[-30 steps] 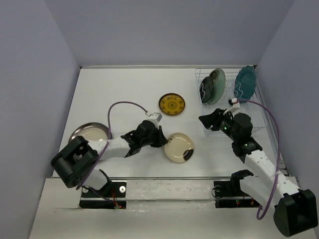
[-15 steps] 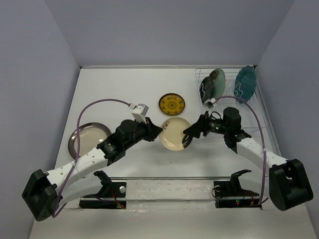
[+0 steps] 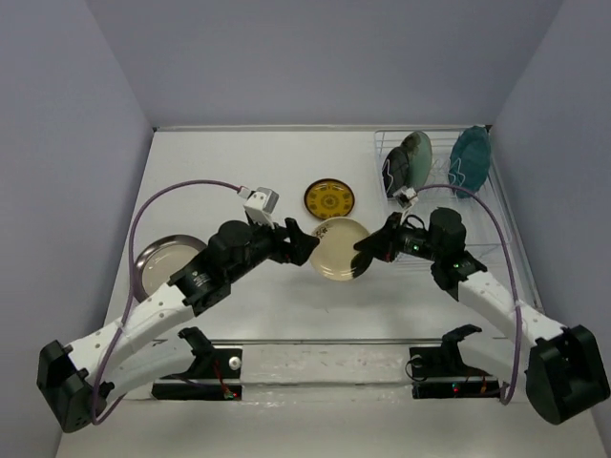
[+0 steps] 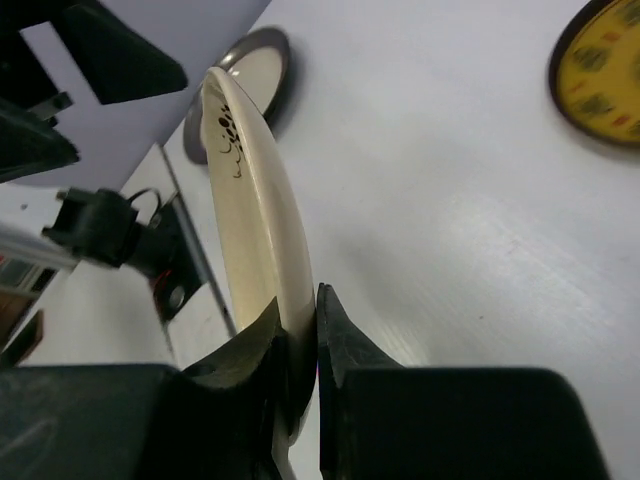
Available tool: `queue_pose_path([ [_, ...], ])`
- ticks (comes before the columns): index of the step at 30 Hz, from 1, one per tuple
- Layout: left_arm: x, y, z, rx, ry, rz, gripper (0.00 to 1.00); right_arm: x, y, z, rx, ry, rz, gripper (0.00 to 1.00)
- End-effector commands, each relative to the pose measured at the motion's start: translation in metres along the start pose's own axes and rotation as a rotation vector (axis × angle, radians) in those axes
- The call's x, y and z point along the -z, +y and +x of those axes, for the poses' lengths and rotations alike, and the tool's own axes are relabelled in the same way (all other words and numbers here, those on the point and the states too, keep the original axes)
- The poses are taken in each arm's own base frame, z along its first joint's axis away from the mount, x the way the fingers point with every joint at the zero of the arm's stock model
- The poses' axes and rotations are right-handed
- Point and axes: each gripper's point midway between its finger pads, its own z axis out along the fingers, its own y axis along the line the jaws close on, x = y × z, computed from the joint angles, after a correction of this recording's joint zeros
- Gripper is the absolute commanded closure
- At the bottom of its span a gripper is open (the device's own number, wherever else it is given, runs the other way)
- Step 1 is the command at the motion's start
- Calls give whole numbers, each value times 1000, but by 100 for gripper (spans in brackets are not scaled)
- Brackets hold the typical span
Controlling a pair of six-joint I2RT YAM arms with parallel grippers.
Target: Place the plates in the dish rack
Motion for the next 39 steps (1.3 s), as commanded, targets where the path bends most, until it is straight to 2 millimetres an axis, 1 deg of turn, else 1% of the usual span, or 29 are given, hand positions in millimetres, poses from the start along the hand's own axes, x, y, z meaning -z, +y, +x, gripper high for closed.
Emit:
queue_pose_path([
  [1, 34, -6, -62, -93, -147, -55, 1, 27, -16, -84, 121, -304, 315, 93],
  [2, 40, -8, -69, -107, -162, -57, 1, 45, -24, -106, 132, -411, 430, 93],
  [4, 50, -2, -72, -149, -176, -86, 1, 65, -25, -132, 149, -506, 536, 93],
  [5, 50, 4, -69, -161, -174, -106, 1, 86, -36, -148, 164, -590, 663, 93],
  [6, 52, 13, -69, -166, -187, -146, 1, 101, -37, -165, 177, -646, 737, 93],
  [8, 54, 18, -66, -166, -187, -164, 1, 129, -48, -181, 183, -738, 894, 93],
  [9, 54, 19, -63, -169, -174, -166, 1, 151, -62, -187, 183, -788, 1044, 93],
  [10, 54, 19, -62, -171, -175, -164, 1, 162, -60, -198, 191, -830, 1092, 93],
  [11, 55, 20, -62, -174, -173, -165, 1, 180, -63, -203, 213, -863, 1190, 93],
  [12, 55, 20, -61, -174, -172, -164, 1, 190, -61, -215, 224, -915, 1223, 93],
  [13, 54, 19, -60, -176, -168, -159, 1, 196, -59, -221, 237, -935, 1252, 93],
  [14, 54, 19, -59, -177, -164, -158, 1, 210, -60, -226, 237, -974, 1309, 93],
  [15, 52, 19, -58, -178, -158, -154, 1, 223, -60, -238, 267, -1020, 1347, 93],
  [16, 52, 18, -57, -178, -154, -152, 1, 230, -61, -243, 277, -1039, 1373, 93],
  [18, 50, 18, -54, -179, -138, -148, 1, 246, -58, -262, 291, -1084, 1420, 93],
  [19, 49, 18, -52, -180, -130, -148, 1, 257, -65, -270, 301, -1088, 1482, 93],
  [20, 48, 18, -51, -180, -126, -146, 1, 261, -68, -275, 300, -1098, 1499, 93],
  [22, 48, 17, -50, -179, -121, -139, 1, 262, -76, -283, 316, -1085, 1512, 93],
  [23, 49, 16, -51, -177, -123, -136, 1, 256, -90, -284, 323, -1047, 1527, 93],
  [24, 49, 16, -51, -177, -124, -135, 1, 256, -92, -291, 337, -1043, 1533, 93],
  [25, 51, 15, -53, -175, -131, -131, 1, 251, -98, -292, 361, -1005, 1540, 93],
  [26, 51, 14, -53, -173, -133, -128, 1, 238, -112, -296, 406, -934, 1522, 93],
  [27, 52, 14, -54, -172, -137, -126, 1, 228, -120, -296, 427, -890, 1505, 93],
  [29, 52, 13, -53, -172, -137, -121, 1, 214, -138, -293, 450, -815, 1503, 93],
  [30, 53, 12, -54, -172, -138, -117, 1, 204, -159, -284, 441, -750, 1516, 93],
  [32, 53, 12, -53, -172, -136, -115, 1, 192, -173, -275, 443, -695, 1502, 93],
  [33, 53, 12, -54, -172, -135, -115, 1, 183, -183, -269, 442, -662, 1480, 93],
  [35, 54, 11, -55, -172, -140, -114, 1, 174, -195, -257, 440, -615, 1460, 93],
  [39, 55, 11, -56, -171, -145, -114, 1, 163, -223, -237, 421, -539, 1465, 93],
])
